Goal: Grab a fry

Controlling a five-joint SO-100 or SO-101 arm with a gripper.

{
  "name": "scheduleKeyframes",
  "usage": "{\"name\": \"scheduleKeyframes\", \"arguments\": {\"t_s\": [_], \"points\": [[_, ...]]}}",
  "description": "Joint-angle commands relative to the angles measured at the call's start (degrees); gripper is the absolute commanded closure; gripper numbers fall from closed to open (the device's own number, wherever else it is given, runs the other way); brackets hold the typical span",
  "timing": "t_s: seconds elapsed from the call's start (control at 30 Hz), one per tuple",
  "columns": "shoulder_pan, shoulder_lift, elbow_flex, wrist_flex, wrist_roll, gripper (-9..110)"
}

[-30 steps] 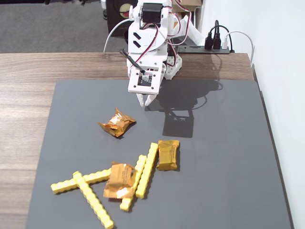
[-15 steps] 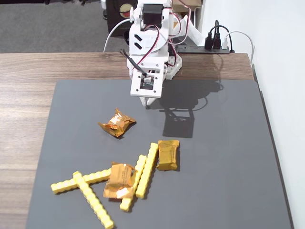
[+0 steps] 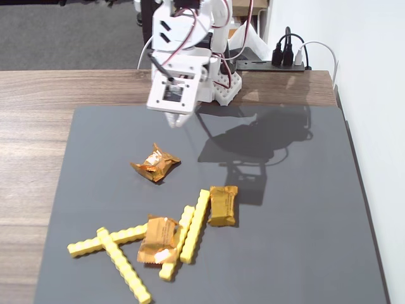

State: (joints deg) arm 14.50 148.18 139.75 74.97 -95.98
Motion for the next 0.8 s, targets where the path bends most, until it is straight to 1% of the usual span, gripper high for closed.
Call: {"name": "scheduleKeyframes", "arguments": {"t_s": [0.0,0.3,0.47,0.77], "points": [[2.5,-5.0,-7.8,0.3,-1.8,101],[9.1,-16.4,-20.2,0.1,-5.8,101],[10.8,-22.7,-26.8,-0.1,-5.4,101],[6.6,-34.7,-38.8,0.2,11.9,101]]}}
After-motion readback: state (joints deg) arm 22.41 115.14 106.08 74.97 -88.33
